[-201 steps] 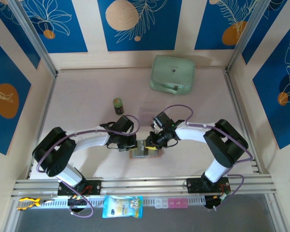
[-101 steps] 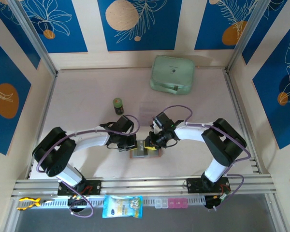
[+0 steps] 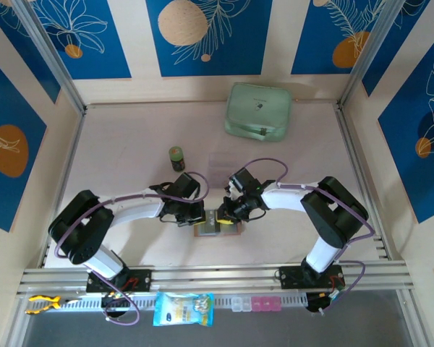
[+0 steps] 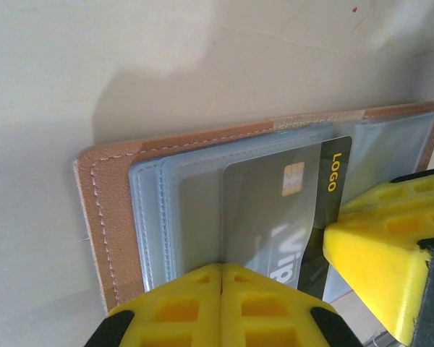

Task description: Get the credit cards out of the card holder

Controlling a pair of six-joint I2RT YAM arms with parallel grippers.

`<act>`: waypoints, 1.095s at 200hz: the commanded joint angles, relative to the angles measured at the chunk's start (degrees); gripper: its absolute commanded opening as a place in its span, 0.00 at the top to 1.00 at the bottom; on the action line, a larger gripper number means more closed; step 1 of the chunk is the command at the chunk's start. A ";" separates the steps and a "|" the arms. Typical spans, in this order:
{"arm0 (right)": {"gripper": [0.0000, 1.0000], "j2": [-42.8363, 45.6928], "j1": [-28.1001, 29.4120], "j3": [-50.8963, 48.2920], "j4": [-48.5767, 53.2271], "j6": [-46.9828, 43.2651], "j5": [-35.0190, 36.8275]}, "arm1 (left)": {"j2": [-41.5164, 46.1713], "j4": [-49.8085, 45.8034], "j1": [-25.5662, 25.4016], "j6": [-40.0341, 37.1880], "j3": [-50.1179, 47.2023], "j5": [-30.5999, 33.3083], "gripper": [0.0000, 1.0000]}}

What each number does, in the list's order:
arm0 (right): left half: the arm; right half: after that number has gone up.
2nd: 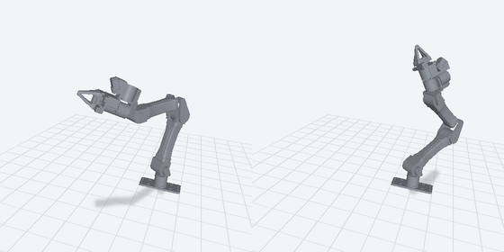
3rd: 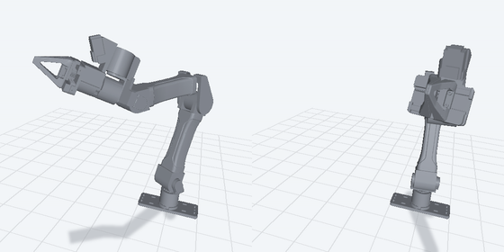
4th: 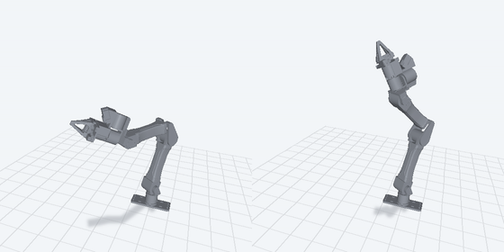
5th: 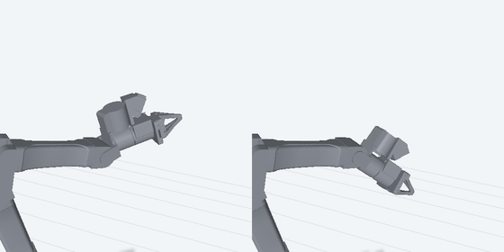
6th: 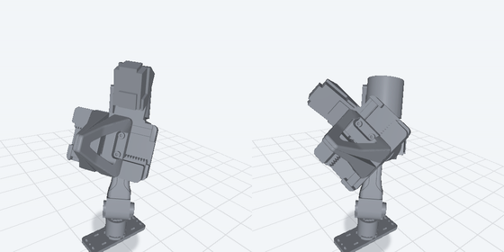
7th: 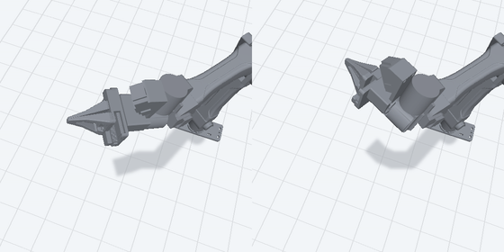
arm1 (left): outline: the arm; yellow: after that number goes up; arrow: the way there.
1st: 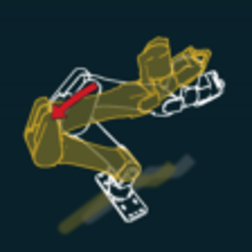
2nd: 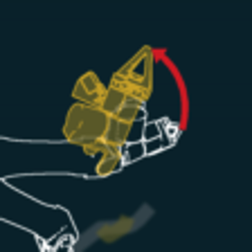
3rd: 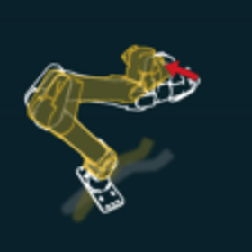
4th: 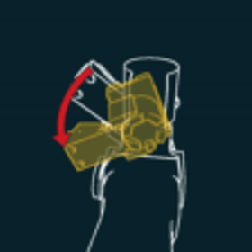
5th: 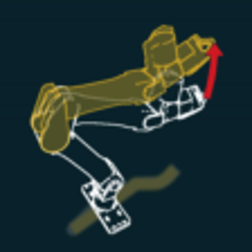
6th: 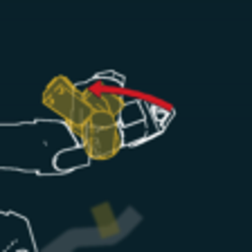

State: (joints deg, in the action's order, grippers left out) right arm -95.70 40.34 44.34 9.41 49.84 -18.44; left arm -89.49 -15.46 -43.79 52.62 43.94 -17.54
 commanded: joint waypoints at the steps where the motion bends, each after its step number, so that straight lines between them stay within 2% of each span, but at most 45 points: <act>1: 0.86 1.36 -0.38 -0.83 -0.09 0.54 -1.95 | -1.52 -3.08 -0.42 -0.06 -1.03 0.95 0.99; 73: 0.94 3.18 -0.78 -1.31 0.83 0.15 -1.01 | -1.12 -3.29 -0.48 -0.05 -1.05 1.18 0.99; 110: 0.94 4.47 -0.96 -2.19 -0.01 -0.28 -1.31 | -1.12 -3.22 -0.42 0.07 -1.05 1.20 0.99; 158: 0.86 3.12 -0.70 -2.57 -4.55 -0.84 -5.29 | -1.26 -3.30 -0.42 -0.04 -0.80 1.10 0.99; 219: 0.86 1.78 -0.17 -2.49 -6.62 -1.19 -6.17 | -1.47 -3.52 -0.42 -0.07 -0.59 0.99 0.99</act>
State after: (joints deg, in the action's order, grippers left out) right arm -92.86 39.72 42.24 4.62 49.54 -22.00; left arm -89.49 -15.49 -43.79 52.62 43.94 -17.54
